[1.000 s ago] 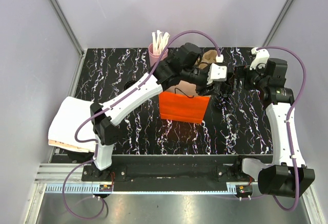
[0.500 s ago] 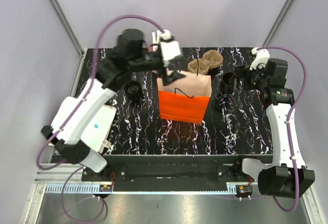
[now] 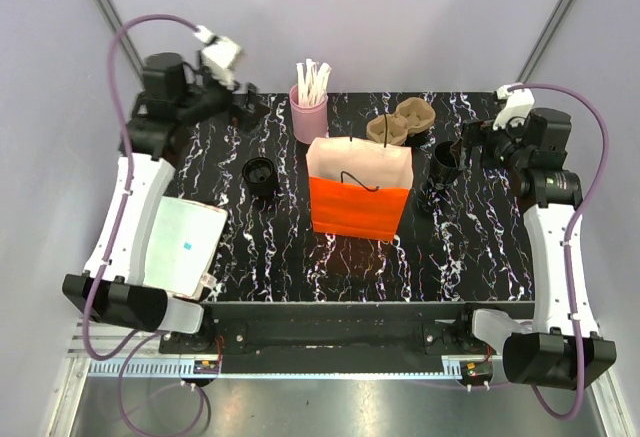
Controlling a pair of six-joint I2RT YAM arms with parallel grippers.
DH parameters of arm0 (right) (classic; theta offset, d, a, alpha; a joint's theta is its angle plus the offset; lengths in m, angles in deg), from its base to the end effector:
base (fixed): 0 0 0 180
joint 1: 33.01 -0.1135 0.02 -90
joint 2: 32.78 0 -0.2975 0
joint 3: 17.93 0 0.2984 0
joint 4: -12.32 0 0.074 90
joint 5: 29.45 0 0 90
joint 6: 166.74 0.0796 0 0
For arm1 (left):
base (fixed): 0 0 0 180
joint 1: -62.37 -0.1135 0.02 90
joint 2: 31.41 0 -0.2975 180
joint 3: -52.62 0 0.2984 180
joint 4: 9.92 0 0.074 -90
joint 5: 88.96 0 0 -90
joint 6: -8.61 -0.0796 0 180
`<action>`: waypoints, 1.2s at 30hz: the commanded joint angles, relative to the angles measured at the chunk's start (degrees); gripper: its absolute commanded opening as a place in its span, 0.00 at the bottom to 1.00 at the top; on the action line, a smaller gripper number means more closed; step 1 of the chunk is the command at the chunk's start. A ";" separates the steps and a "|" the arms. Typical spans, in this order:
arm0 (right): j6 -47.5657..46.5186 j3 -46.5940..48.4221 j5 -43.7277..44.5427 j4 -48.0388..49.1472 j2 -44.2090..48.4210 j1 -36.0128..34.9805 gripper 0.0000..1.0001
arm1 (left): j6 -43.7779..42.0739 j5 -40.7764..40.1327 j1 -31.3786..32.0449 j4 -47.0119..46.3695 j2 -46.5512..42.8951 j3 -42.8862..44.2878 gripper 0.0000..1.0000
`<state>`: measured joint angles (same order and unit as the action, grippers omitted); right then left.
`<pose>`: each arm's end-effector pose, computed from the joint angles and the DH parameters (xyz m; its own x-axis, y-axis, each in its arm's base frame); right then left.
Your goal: Pack the takeout coffee
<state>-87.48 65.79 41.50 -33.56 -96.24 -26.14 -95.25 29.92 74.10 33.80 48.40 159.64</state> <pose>0.3025 -0.0103 0.4184 -0.3884 -0.1306 -0.9122 -0.2560 0.9662 -0.0294 0.3550 -0.1130 0.5019 -0.1189 0.2389 -0.9637 0.6797 0.7271 0.0964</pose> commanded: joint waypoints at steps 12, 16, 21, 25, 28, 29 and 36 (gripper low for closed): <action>-0.51 10.14 -0.90 3.52 6.33 0.25 1.00 | 15.01 13.49 -30.89 -11.28 -9.22 -19.20 0.99; 1.25 14.09 -2.22 1.77 6.77 0.25 1.00 | 14.84 9.97 -30.89 -14.53 -19.41 -24.04 0.99; 2.22 17.26 -1.43 -0.08 7.65 0.25 1.00 | 14.22 8.12 -31.24 -9.72 -24.08 -20.64 0.99; 2.92 20.16 -0.73 -2.01 8.53 0.25 1.00 | 12.90 6.28 -31.24 -7.07 -25.05 -17.11 0.99; 3.97 22.45 -1.60 -3.07 8.97 0.25 1.00 | 13.08 6.45 -31.24 -4.97 -25.14 -13.07 0.99; 4.24 22.98 -2.04 -3.16 9.06 0.25 1.00 | 13.16 6.54 -31.24 -4.09 -25.23 -11.32 0.99; 5.12 24.39 -1.96 -4.48 10.46 0.25 1.00 | 15.27 5.13 -31.24 -2.32 -27.33 -11.30 0.99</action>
<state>-83.68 88.61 39.97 -37.17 -86.78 -26.11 -81.40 37.00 43.17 30.74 22.94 147.77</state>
